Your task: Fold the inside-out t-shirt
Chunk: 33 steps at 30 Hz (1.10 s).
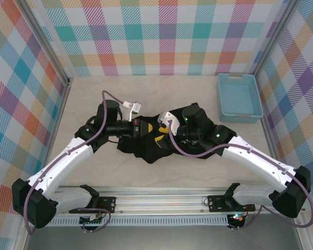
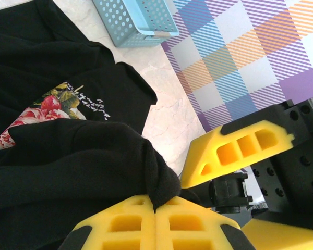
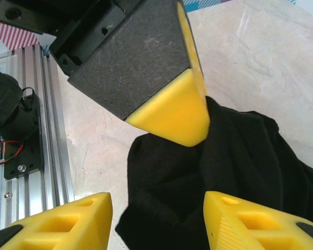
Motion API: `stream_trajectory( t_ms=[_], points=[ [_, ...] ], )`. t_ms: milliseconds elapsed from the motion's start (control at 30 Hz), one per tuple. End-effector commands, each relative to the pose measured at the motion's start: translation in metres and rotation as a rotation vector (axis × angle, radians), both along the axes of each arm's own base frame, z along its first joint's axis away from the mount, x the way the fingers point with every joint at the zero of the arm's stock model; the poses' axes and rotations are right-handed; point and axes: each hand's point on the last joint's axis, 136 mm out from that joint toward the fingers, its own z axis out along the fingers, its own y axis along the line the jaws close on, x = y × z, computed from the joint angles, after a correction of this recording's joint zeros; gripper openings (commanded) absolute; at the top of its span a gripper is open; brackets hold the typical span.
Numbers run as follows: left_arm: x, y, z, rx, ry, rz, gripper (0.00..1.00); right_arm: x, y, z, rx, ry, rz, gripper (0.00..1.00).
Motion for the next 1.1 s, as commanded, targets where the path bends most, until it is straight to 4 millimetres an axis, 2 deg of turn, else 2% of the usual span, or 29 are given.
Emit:
stream_trajectory(
  t_ms=[0, 133, 167, 300, 400, 567, 667, 733, 867, 1067],
  points=[
    [0.001, 0.004, 0.007, -0.018, -0.028, 0.01, 0.0, 0.002, 0.003, 0.005, -0.035, -0.058, 0.005, 0.5],
    [0.001, 0.003, 0.006, -0.018, -0.023, 0.008, 0.0, 0.01, 0.004, 0.001, -0.069, -0.078, -0.033, 0.46],
    [0.001, 0.003, 0.006, -0.019, -0.024, 0.008, 0.0, 0.013, 0.004, 0.001, -0.071, -0.081, -0.044, 0.42],
    [0.002, 0.004, 0.005, -0.014, -0.025, 0.013, 0.0, 0.018, 0.002, 0.007, -0.038, -0.095, -0.092, 0.13],
    [0.005, 0.007, 0.003, 0.004, -0.035, 0.034, 0.0, 0.015, -0.004, 0.017, 0.001, -0.1, -0.109, 0.0],
    [0.009, 0.013, -0.001, 0.03, -0.055, 0.07, 0.0, 0.017, -0.026, 0.045, 0.127, -0.052, -0.146, 0.0],
    [0.005, 0.013, -0.004, 0.033, -0.077, 0.052, 0.1, 0.018, -0.036, 0.067, 0.271, 0.029, -0.148, 0.0],
    [0.002, 0.015, -0.007, 0.042, -0.094, 0.048, 0.21, 0.019, -0.038, 0.074, 0.329, 0.067, -0.136, 0.0],
    [-0.002, 0.015, -0.01, 0.016, -0.128, 0.047, 0.36, 0.019, -0.044, 0.072, 0.356, 0.093, -0.13, 0.0],
    [-0.013, 0.001, -0.017, 0.119, -0.205, 0.015, 0.48, 0.019, -0.053, 0.054, 0.337, 0.139, -0.149, 0.0]
  ],
)
